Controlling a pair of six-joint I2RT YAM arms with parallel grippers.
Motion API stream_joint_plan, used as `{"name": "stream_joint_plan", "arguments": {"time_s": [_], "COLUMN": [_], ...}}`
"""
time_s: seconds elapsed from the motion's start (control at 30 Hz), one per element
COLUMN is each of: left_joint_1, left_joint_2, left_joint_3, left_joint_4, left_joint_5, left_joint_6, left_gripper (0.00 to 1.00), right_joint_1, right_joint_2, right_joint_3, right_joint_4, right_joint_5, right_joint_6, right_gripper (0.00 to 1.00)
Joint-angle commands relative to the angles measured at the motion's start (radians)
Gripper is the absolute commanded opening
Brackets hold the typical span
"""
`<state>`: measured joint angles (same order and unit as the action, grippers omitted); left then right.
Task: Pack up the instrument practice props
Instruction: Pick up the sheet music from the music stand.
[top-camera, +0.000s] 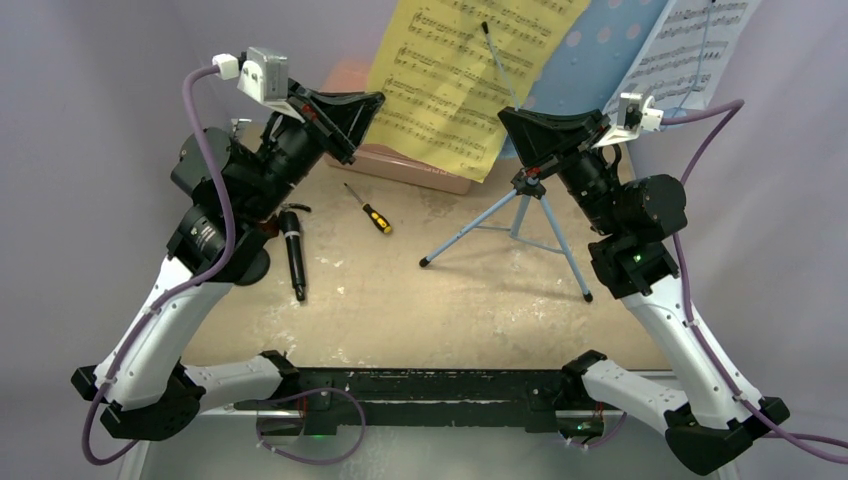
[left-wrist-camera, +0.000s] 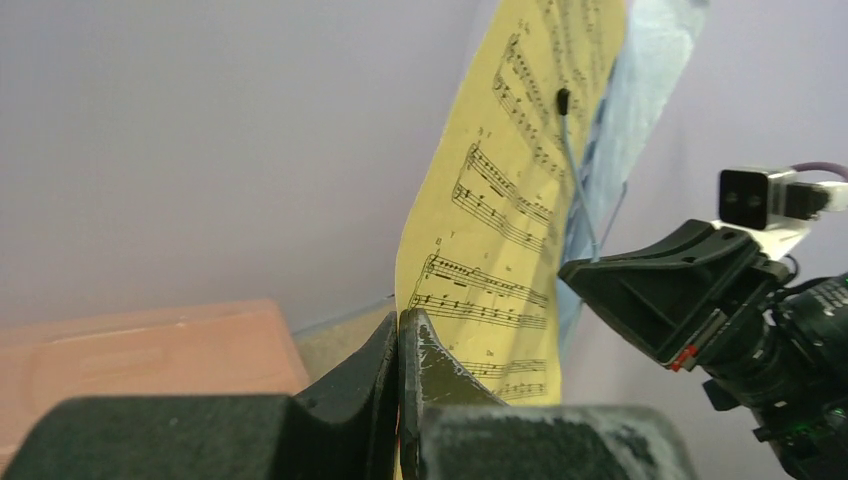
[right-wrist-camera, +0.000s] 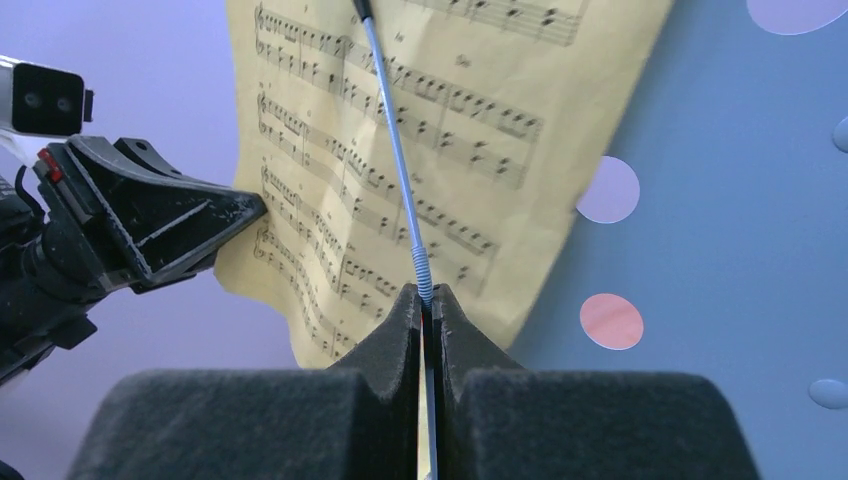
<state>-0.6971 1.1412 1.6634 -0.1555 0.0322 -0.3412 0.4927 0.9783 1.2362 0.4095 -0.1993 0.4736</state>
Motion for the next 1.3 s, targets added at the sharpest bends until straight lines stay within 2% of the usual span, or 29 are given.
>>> {"name": "stream_joint_plan", "arguments": {"time_s": [0.0,0.27,0.83,1.1,1.27], "left_joint_1": [-0.004,-0.005,-0.005,-0.005,-0.005], "left_joint_2": [-0.044,-0.102,-0.232,-0.24,-0.214], "left_joint_3": [-0.018,-0.026,-0.057,-0.118,-0.162], "left_joint_4": [-0.048,-0.113,-0.32,-0.442,-0.518], "left_joint_5": [-0.141,-0.31,-0.765,-0.819,-0.797], "left_joint_6": [0.076,0.147,0.257,0.223,0.185], "left_gripper": [0.0,0.0,0.0,0.0,0.0], "right_joint_1": [0.001,0.001,0.001,0.0,0.0], "right_joint_2": [-0.016,-0.015,-0.008,0.005,-0.006], "right_joint_3": [0.024,0.024,0.034,0.039,0.027], "right_joint_4": [0.028,0.026,0.01,0.004,0.002], "right_joint_5": [0.043,0.05,0.066,0.051,0.055], "right_joint_6": [-0.001,-0.001,-0.003,0.0,-0.009], "right_gripper": [0.0,0.0,0.0,0.0,0.13]}}
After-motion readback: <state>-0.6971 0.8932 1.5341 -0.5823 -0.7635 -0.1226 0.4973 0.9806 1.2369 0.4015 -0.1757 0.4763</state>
